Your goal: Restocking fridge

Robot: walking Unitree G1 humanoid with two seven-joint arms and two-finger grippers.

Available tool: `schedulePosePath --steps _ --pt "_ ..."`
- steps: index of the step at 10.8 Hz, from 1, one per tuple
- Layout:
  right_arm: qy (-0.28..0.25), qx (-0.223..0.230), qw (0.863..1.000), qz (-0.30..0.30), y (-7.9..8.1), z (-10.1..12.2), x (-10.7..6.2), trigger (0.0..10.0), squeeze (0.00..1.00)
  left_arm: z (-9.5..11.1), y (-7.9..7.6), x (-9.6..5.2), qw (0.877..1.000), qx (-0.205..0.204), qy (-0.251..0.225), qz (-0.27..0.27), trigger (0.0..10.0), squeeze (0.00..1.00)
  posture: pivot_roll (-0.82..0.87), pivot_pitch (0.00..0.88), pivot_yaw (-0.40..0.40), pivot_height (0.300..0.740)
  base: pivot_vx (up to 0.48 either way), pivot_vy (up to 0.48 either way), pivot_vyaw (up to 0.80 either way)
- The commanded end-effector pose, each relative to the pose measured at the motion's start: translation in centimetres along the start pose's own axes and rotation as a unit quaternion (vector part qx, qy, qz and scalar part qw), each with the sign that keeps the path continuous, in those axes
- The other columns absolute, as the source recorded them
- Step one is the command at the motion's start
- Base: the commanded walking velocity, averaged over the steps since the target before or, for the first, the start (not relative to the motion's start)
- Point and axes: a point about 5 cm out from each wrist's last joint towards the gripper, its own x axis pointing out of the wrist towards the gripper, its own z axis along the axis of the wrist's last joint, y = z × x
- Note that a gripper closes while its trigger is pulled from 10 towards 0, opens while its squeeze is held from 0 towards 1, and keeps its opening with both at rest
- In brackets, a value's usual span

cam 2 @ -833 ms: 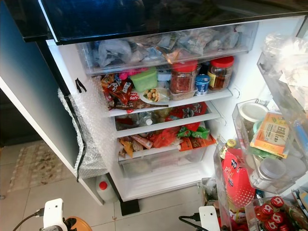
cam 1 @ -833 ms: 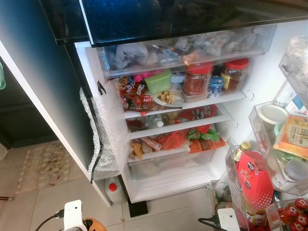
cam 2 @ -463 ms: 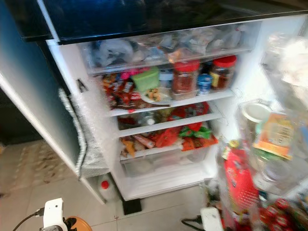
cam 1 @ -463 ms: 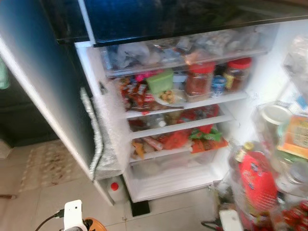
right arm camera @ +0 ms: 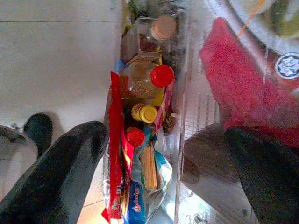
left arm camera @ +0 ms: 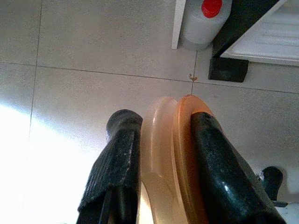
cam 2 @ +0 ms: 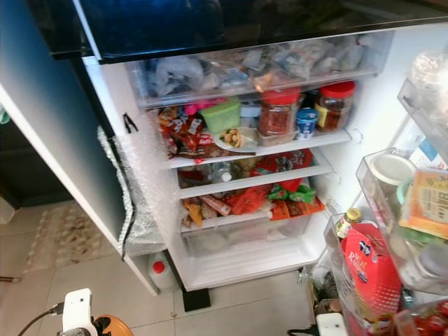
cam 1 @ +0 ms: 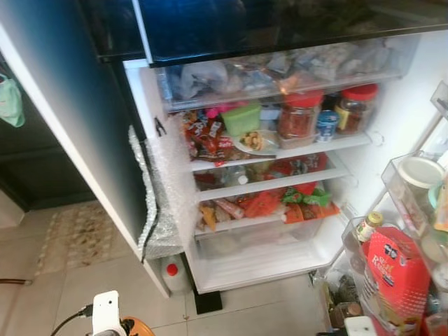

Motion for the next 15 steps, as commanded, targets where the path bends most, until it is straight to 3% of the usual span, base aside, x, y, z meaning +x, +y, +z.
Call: schedulePosePath --steps 1,4,8,9,10,12,14,15 --pt "0.005 0.006 1.000 -0.007 -0.3 -0.3 0.0 10.0 0.00 -0.4 0.4 -0.1 1.000 0.008 0.011 0.004 10.0 0.00 -0.09 0.000 0.047 0.740 0.000 0.000 0.00" --pt "0.011 0.003 1.000 -0.016 -0.6 -0.3 0.1 10.0 0.00 -0.3 0.5 -0.1 1.000 0.010 0.010 0.004 10.0 0.00 -0.08 0.000 0.052 0.740 0.000 0.000 0.00" --pt "0.009 -0.020 0.999 -0.036 -2.8 -0.3 0.3 10.0 0.00 -0.2 0.6 0.0 1.000 0.012 0.009 0.004 10.0 0.00 -0.08 0.000 0.056 0.740 0.000 0.000 0.00" --pt "-0.004 -0.026 1.000 -0.014 -2.4 0.2 0.4 10.0 0.00 -0.2 0.6 0.0 1.000 0.013 0.009 0.003 10.0 0.00 -0.09 0.000 0.058 0.740 0.000 0.000 0.00" --pt "-0.022 0.025 0.997 0.063 -0.5 1.1 0.2 10.0 0.00 -0.2 0.5 0.0 1.000 0.014 0.009 0.003 10.0 0.00 -0.10 0.000 0.058 0.740 0.000 0.000 0.00" --pt "-0.053 -0.010 0.980 0.189 3.1 2.3 -0.5 10.0 0.00 -0.2 0.5 -0.1 1.000 0.015 0.009 0.002 10.0 0.00 -0.11 0.000 0.060 0.740 0.000 0.000 0.00" --pt "-0.040 -0.086 0.974 0.207 3.8 1.4 -0.7 10.0 0.00 -0.2 0.5 0.0 0.999 0.031 0.010 -0.001 10.0 0.00 -0.11 0.000 0.062 0.740 0.000 0.000 0.00" --pt "-0.038 -0.052 0.977 0.204 3.8 1.6 -0.7 10.0 0.00 -0.1 0.6 0.0 0.999 0.036 0.008 0.000 10.0 0.00 -0.10 0.000 0.057 0.740 0.000 0.000 0.00"
